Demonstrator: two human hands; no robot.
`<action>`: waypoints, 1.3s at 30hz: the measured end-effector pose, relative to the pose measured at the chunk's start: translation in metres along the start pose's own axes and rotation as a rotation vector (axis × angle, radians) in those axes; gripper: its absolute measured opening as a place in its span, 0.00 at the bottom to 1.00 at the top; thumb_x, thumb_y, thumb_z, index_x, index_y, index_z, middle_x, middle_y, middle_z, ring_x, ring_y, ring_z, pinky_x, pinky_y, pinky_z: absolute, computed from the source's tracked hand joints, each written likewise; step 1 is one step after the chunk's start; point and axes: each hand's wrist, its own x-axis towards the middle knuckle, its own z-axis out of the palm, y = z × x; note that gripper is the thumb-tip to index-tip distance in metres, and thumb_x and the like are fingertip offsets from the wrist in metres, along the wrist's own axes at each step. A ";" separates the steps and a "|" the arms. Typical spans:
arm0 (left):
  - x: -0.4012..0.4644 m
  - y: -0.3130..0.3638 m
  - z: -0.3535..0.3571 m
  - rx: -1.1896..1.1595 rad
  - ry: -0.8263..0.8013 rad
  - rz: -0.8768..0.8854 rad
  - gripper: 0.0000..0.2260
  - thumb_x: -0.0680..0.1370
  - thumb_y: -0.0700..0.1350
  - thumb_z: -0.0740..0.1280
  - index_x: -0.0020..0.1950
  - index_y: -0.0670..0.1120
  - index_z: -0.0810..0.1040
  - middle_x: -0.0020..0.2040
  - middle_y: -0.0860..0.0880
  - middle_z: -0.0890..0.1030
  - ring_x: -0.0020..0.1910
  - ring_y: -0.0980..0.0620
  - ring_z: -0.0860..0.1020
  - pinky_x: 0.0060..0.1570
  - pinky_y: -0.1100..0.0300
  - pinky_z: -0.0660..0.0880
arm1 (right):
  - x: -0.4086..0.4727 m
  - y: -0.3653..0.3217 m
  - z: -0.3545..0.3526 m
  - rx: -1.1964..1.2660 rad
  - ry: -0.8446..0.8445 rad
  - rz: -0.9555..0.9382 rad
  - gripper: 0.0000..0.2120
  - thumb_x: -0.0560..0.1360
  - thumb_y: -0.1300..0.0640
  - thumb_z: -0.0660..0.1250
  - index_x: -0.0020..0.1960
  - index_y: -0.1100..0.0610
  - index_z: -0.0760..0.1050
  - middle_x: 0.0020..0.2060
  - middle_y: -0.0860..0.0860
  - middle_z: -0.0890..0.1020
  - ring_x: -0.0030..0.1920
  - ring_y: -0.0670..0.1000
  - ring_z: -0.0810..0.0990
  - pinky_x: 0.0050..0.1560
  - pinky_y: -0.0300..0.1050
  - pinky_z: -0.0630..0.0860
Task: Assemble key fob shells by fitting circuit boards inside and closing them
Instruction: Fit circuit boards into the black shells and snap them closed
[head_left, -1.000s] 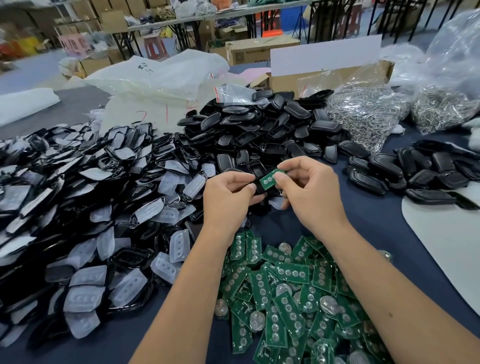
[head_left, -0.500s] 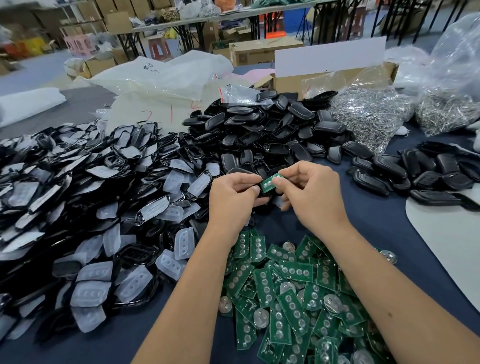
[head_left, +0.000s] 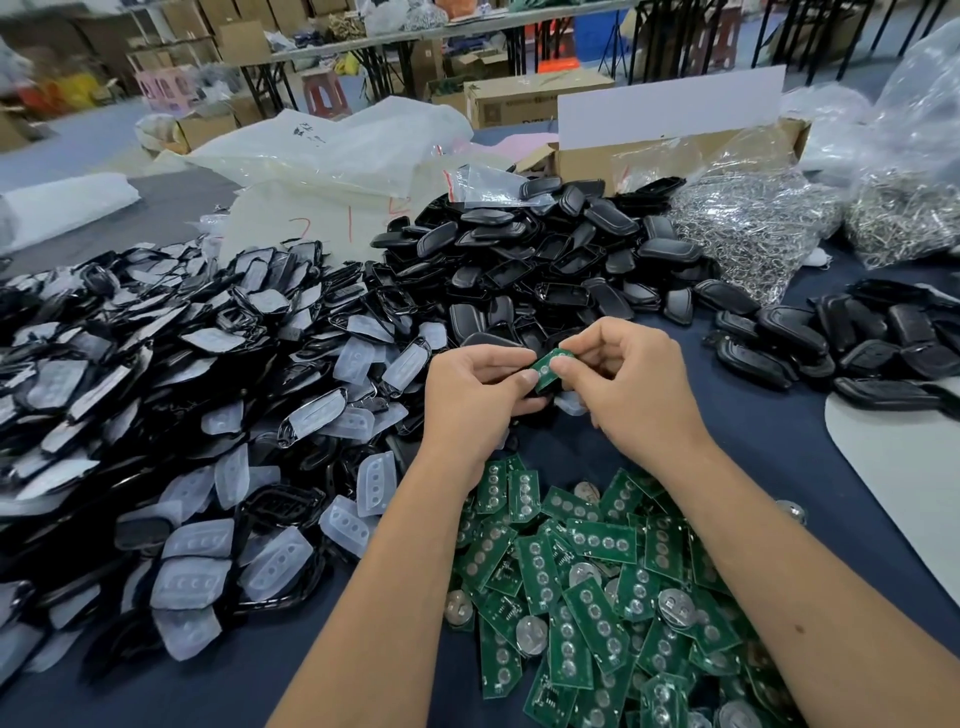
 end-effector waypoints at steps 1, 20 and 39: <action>0.000 0.000 0.000 -0.001 -0.001 -0.005 0.07 0.76 0.30 0.74 0.50 0.41 0.86 0.46 0.43 0.88 0.41 0.43 0.88 0.47 0.50 0.85 | 0.000 -0.001 0.000 0.005 -0.010 0.012 0.04 0.76 0.59 0.76 0.45 0.53 0.83 0.36 0.49 0.86 0.33 0.45 0.82 0.35 0.45 0.78; -0.007 0.007 0.000 -0.013 -0.019 0.008 0.09 0.73 0.28 0.75 0.50 0.39 0.83 0.47 0.35 0.85 0.43 0.43 0.87 0.34 0.63 0.81 | -0.004 -0.001 -0.004 -0.163 0.053 0.142 0.15 0.70 0.49 0.82 0.43 0.50 0.75 0.29 0.48 0.81 0.29 0.40 0.76 0.29 0.29 0.69; -0.001 0.025 -0.003 -0.474 0.249 0.060 0.02 0.78 0.34 0.72 0.50 0.38 0.81 0.40 0.45 0.81 0.35 0.52 0.78 0.40 0.58 0.79 | 0.021 -0.045 0.044 0.591 -0.031 0.174 0.04 0.76 0.67 0.75 0.47 0.64 0.81 0.33 0.55 0.84 0.30 0.48 0.81 0.32 0.38 0.78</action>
